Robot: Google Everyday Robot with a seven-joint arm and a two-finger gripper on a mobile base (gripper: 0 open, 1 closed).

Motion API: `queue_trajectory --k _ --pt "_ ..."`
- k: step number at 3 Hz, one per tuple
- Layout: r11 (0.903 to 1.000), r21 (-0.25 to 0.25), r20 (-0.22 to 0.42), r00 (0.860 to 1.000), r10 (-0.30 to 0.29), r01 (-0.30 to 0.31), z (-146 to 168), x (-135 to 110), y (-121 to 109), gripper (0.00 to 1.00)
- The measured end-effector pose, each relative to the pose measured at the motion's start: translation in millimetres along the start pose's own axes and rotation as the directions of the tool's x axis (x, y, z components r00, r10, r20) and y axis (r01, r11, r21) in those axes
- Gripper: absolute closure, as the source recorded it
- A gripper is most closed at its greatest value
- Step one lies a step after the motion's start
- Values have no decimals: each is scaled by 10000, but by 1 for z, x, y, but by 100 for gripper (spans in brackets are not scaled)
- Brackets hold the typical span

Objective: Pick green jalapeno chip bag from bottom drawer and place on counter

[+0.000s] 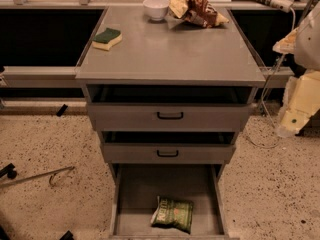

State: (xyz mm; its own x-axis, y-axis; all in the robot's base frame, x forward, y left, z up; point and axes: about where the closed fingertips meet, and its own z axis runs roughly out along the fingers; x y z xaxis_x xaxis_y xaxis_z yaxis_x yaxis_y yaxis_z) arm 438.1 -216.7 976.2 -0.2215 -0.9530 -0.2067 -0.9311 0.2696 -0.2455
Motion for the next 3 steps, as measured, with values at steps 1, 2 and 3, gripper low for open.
queue_trajectory --k 1,2,3 --pt "10000 0 0 10000 0 0 0 0 0 0" --pt "9996 58 406 9988 270 -272 21 -4 3 0" --pt "9953 -36 1093 9893 966 -968 63 -20 28 0"
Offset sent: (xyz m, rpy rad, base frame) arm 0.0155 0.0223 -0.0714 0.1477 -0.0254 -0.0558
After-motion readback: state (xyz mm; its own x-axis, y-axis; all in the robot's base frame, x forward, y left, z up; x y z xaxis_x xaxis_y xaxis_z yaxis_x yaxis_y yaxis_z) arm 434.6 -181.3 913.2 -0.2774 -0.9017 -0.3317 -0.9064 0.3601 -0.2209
